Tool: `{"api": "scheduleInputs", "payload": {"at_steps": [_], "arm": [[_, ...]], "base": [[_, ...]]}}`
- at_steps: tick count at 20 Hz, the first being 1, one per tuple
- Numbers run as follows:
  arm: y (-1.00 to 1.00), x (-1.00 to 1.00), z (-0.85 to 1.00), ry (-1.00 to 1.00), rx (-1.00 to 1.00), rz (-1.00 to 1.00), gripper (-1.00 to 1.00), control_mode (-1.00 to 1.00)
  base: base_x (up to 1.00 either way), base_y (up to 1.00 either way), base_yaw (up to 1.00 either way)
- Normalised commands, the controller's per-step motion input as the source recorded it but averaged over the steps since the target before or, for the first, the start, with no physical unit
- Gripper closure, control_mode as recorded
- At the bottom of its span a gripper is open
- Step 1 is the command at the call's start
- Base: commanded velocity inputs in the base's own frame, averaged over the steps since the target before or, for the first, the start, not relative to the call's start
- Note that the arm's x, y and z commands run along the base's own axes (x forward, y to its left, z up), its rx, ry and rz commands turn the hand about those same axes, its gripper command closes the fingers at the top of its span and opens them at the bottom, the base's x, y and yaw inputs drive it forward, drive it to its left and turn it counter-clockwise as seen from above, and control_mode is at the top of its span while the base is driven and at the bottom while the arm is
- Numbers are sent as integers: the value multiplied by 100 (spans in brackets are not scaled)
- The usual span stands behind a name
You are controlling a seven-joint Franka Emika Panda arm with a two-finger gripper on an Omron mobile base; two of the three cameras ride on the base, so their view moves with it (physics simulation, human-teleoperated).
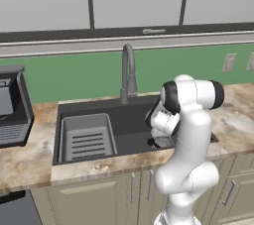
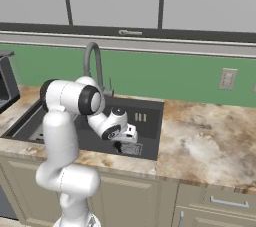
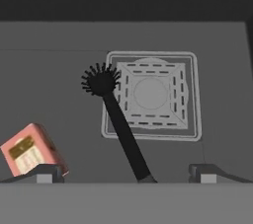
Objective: Pick up the dish brush and bar soap from the sink, and place them back in the cabinet, and close the cabinet doors.
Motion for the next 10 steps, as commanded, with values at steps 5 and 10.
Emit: {"api": "scheduleInputs", "payload": {"at_steps": [5,10], "arm": [[0,2,-15,0,0,0,-100,-100],[0,2,-18,0,0,0,-100,-100]], "base": [[0,0,0],[0,0,0]]}}
